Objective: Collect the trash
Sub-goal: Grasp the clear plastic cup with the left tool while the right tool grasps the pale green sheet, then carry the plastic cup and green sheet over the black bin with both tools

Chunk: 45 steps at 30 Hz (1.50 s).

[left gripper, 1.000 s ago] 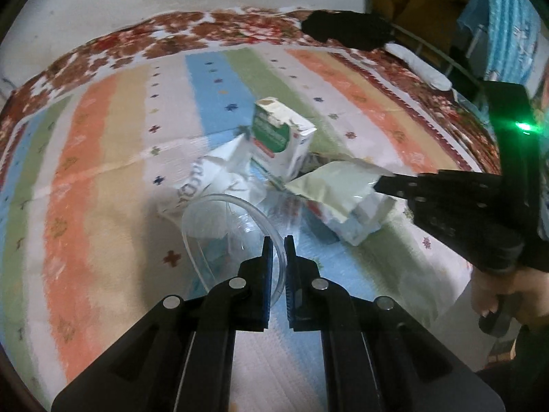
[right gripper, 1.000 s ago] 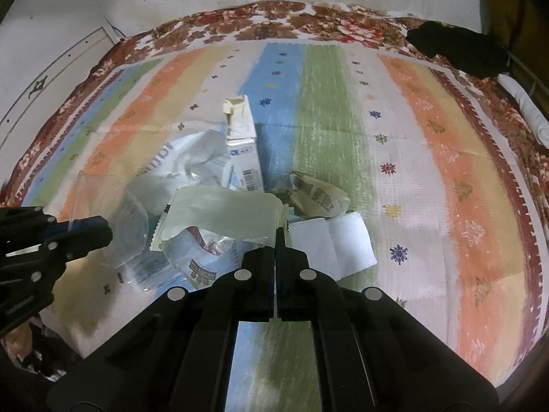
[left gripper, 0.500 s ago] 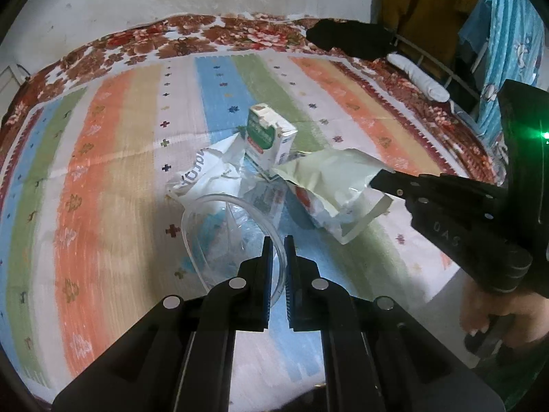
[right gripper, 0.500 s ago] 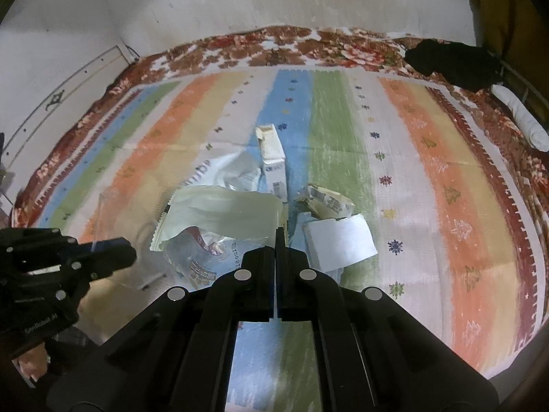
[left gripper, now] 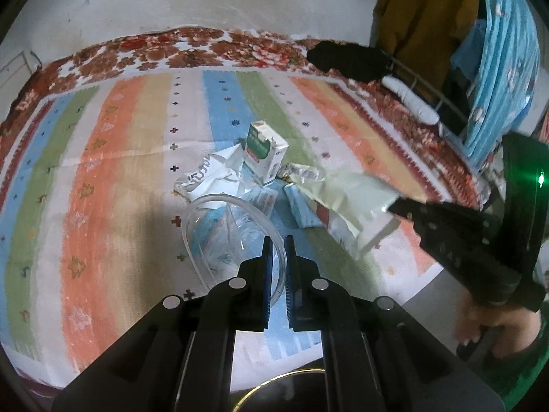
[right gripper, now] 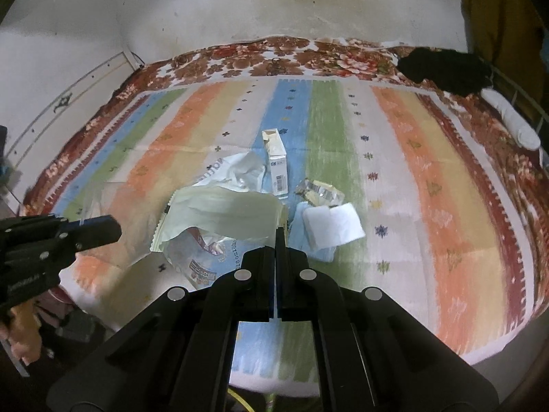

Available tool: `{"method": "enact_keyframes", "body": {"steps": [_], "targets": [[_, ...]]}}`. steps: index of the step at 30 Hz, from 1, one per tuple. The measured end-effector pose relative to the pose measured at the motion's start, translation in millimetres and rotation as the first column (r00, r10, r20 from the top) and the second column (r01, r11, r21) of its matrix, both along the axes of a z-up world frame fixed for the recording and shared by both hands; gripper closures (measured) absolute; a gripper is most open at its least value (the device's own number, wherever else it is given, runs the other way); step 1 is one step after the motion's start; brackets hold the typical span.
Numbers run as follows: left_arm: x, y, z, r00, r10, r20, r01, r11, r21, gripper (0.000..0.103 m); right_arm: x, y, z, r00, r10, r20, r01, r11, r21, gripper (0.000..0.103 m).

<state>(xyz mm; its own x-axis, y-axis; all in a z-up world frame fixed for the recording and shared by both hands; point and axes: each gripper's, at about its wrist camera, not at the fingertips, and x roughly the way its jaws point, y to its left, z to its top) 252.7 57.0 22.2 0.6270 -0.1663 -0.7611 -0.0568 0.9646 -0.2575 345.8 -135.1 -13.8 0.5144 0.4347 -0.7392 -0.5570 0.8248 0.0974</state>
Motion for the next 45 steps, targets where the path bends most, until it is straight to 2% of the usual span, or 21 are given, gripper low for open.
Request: {"method": "enact_keyframes", "body": {"steps": [8, 18, 30, 45], "targets": [[-22, -2, 13, 1.000, 0.011, -0.003, -0.011, 1.000, -0.023, 0.097, -33, -15, 13, 1.000, -0.007, 0.008, 0.007, 1.000, 0.002, 0.103], [-44, -19, 23, 1.000, -0.004, 0.024, 0.004, 1.000, -0.002, 0.097, -69, -26, 23, 1.000, 0.005, 0.024, -0.006, 0.999, 0.041, 0.103], [-89, -33, 34, 0.996, -0.013, 0.088, 0.018, 0.998, -0.056, 0.097, -106, -46, 22, 1.000, 0.014, 0.015, -0.015, 0.997, 0.079, 0.103], [-144, -46, 25, 0.991, -0.030, 0.129, 0.045, 0.993, -0.112, 0.097, -154, -57, 7, 0.999, 0.049, -0.008, -0.049, 0.996, 0.069, 0.103]]}}
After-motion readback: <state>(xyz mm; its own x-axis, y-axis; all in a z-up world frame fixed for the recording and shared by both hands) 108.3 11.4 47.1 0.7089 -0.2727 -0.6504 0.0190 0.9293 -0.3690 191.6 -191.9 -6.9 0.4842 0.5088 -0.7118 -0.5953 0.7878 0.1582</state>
